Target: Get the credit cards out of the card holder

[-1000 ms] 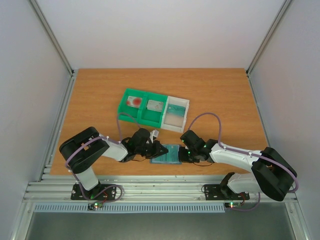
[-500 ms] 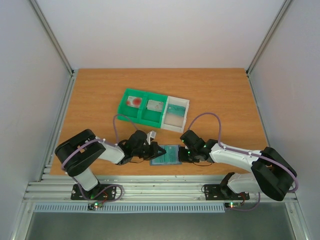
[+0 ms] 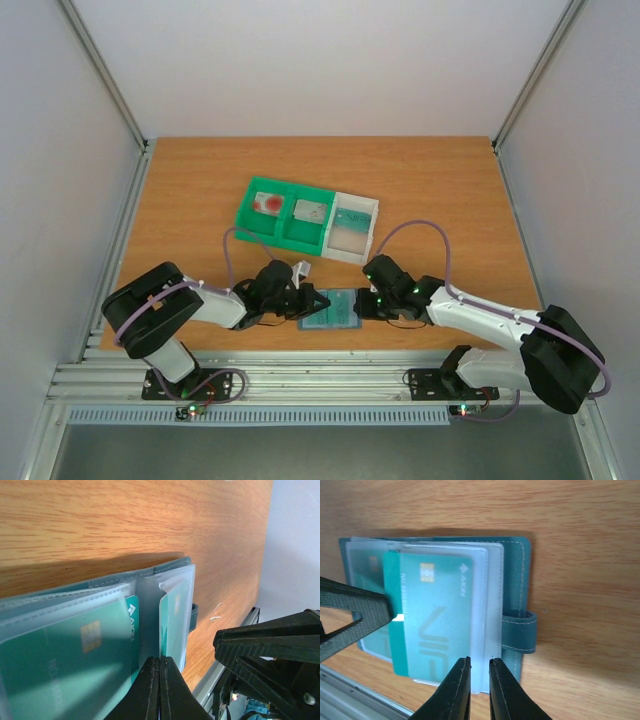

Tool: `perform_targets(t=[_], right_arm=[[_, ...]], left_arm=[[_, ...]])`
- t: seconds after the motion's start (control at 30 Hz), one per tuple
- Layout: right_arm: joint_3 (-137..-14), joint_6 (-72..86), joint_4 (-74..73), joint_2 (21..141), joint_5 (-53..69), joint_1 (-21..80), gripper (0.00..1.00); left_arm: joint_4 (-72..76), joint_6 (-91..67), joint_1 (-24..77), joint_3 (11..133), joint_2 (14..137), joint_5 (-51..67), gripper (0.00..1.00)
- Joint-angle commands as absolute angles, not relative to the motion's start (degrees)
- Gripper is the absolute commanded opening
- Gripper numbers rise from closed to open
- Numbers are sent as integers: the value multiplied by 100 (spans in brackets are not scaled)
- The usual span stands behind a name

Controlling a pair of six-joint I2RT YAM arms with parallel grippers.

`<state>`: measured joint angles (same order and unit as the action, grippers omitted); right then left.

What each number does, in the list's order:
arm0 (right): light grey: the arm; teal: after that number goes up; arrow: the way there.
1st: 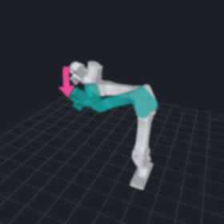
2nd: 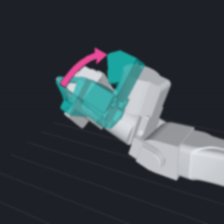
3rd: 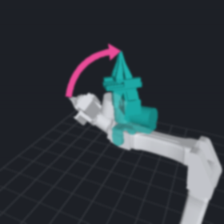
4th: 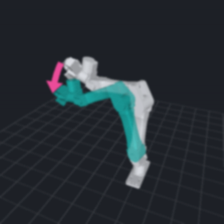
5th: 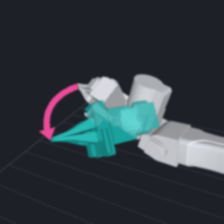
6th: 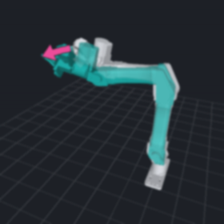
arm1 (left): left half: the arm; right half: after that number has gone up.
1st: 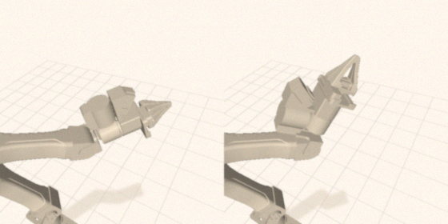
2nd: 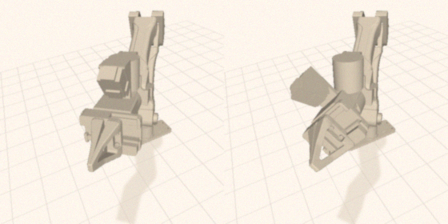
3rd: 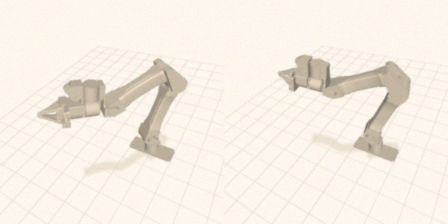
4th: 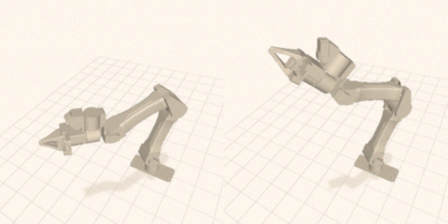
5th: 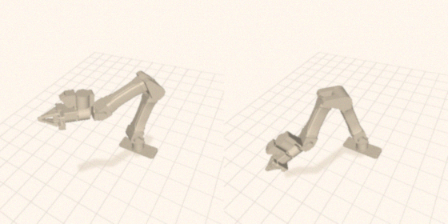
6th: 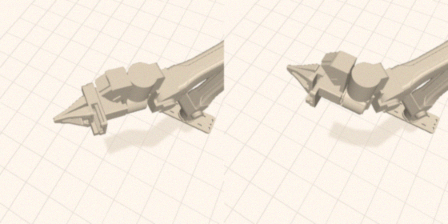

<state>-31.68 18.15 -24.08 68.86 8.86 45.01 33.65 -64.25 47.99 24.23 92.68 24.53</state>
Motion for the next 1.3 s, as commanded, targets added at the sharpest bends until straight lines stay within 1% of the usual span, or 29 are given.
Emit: perform_targets(t=[0.0, 0.1, 0.27, 0.4, 0.57, 0.63, 0.67, 0.7, 0.8, 0.83, 0.97, 1.27], right_arm=[[-3375, 1746, -2032, 6995, 1158, 4535, 15], [-3396, 1781, -1814, 7242, 1061, 4535, 16], [-3418, 1791, -1607, 7849, 948, 4535, 14], [-3280, 1837, -1594, 8016, 854, 4536, 10], [-3174, 1802, -1650, 8000, 695, 4535, 7], [-3169, 1803, -1652, 8014, 677, 4535, 6], [-3166, 1802, -1655, 8015, 670, 4535, 6], [-3163, 1802, -1661, 8019, 662, 4535, 6], [-3156, 1808, -1692, 7987, 636, 4535, 6], [-3142, 1821, -1696, 7978, 621, 4535, 6], [-3108, 1820, -1704, 7976, 576, 4535, 6], [-3050, 1824, -1766, 7867, 441, 4526, 6]], left_arm=[[3181, -6177, 4808, 2505, 9063, 2311, 0], [2984, -6129, 4808, 2565, 9065, 2338, 1], [2762, -5964, 4808, 2723, 9122, 2463, 0], [2734, -5950, 4808, 2771, 9017, 2477, 1], [3320, -6086, 4808, 2732, 9111, 2691, 18], [3526, -6152, 4812, 2733, 9221, 2779, 19], [3615, -6208, 4808, 2719, 9266, 2801, 19], [3688, -6248, 4808, 2686, 9287, 2803, 17], [3742, -6317, 4808, 2595, 9256, 2721, 3], [3715, -6319, 4810, 2571, 9229, 2683, 1], [3405, -6242, 4809, 2495, 9021, 2496, 1], [1789, -5702, 4808, 2654, 8264, 1931, 0]])
